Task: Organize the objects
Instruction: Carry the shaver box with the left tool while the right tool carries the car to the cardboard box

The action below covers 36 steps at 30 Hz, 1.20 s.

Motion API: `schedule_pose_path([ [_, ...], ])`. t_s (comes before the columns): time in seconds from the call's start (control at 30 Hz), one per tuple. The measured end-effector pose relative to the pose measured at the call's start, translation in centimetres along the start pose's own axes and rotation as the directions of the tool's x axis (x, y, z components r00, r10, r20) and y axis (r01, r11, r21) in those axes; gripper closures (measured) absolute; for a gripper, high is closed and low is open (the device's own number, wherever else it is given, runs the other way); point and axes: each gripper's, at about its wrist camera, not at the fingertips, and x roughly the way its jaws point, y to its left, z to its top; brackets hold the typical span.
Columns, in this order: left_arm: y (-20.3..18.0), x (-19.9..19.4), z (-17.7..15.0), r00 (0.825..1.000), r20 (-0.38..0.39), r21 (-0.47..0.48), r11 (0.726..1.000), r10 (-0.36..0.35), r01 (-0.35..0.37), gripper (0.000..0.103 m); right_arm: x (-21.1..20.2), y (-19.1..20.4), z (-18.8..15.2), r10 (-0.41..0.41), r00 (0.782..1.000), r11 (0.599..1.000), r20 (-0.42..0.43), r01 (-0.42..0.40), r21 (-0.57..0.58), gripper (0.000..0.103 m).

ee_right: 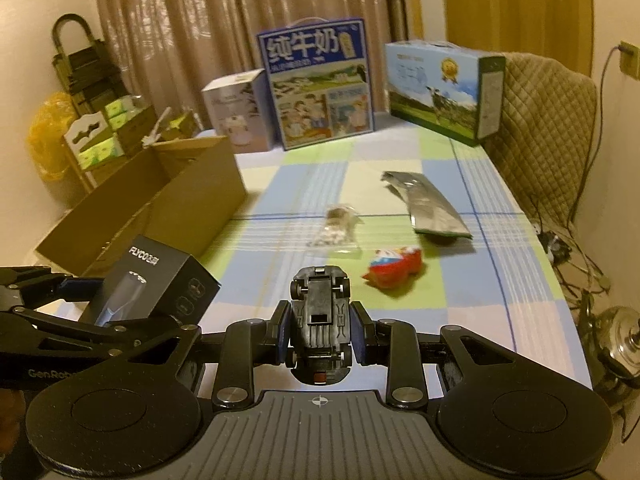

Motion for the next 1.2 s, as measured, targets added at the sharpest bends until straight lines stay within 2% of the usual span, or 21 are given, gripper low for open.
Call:
schedule_pose_path([
  [0.3, 1.0, -2.6, -1.1, 0.999, 0.026, -0.026, 0.999, 0.022, -0.021, 0.027, -0.9, 1.7, -0.1, 0.019, 1.0, 1.0, 0.009, -0.019, -0.025, 0.076],
  [0.73, 2.0, -4.1, -1.7, 0.999, 0.042, -0.043, 0.999, 0.025, -0.023, 0.027, -0.9, 3.2, 0.1, 0.035, 0.999, 0.998, 0.002, -0.034, -0.045, 0.076],
  [1.2, 5.5, -6.2, -0.8, 0.995, 0.073, -0.061, 0.996, 0.072, -0.067, 0.027, 0.9, 7.7, 1.7, 0.098, 0.995, 0.988, -0.009, -0.098, -0.119, 0.076],
])
